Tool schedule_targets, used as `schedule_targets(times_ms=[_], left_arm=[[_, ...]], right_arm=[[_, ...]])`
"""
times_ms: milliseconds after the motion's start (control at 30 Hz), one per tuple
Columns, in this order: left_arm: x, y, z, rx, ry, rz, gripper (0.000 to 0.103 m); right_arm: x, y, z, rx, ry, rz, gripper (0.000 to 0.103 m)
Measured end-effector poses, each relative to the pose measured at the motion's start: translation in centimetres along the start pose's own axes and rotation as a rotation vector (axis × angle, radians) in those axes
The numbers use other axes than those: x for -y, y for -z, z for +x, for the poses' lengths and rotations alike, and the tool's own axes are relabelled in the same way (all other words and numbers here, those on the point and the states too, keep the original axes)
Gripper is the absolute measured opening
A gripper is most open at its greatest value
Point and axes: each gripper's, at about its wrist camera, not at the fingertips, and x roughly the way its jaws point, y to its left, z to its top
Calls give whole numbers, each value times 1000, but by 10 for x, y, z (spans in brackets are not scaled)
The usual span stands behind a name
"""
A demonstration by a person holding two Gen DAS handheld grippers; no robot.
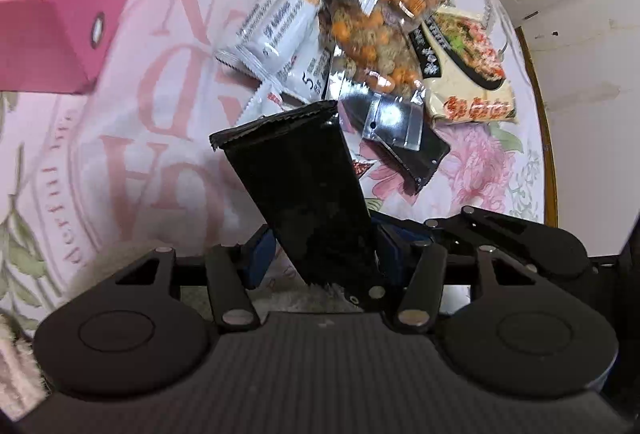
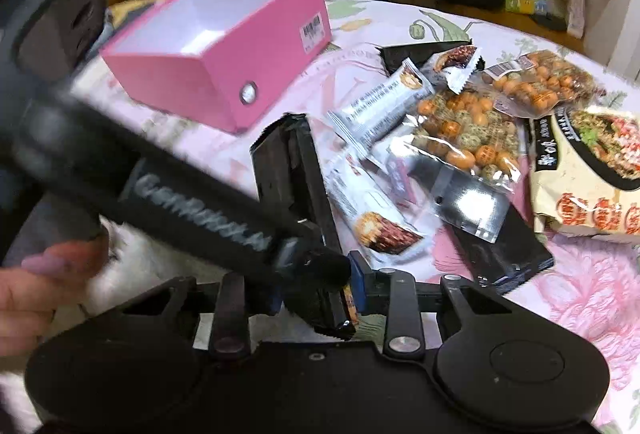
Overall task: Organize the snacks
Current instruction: 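Carry the black bar into the pink box and open the left gripper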
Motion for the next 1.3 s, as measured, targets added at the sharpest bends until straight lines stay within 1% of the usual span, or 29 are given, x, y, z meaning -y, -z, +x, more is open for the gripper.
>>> schedule_targets(times_ms=[100, 300, 467, 500, 633, 767, 867, 933, 1067, 1167, 1300], left_arm=[[-1, -2, -16, 9, -13, 11, 53], [-10, -8, -52, 46, -59, 22, 53], [-29, -23, -88, 92, -96, 10, 53], [-33, -27, -96, 103, -102, 9, 53], [-52, -55, -127, 136, -139, -3, 53], [-73, -95, -144, 168, -177, -1, 53], [-88, -125, -143, 174, -237, 47, 53], [-102, -143, -135, 171, -255, 66, 53], [-137, -170, -117, 171, -241, 37, 52], [-158, -180, -101, 182, -209, 11, 52], [-178, -183, -88, 198, -147, -31, 51]], right_arm=[[-8, -3, -6, 9, -31, 6, 37], [-31, -24, -10, 22, -66, -8, 37], [-53, -63, 2, 46, -106, -40, 37], [-58, -70, 0, 51, -114, -37, 37], [-77, -103, 4, 81, -137, -28, 37], [-81, -144, 33, 117, -148, 9, 38], [-80, -173, 65, 102, -171, 45, 38], [-83, -187, 86, 97, -147, 59, 38], [-85, -210, 125, 70, -93, 87, 38], [-97, -220, 149, 47, -13, 40, 38], [-106, -227, 162, 25, 67, -22, 39]])
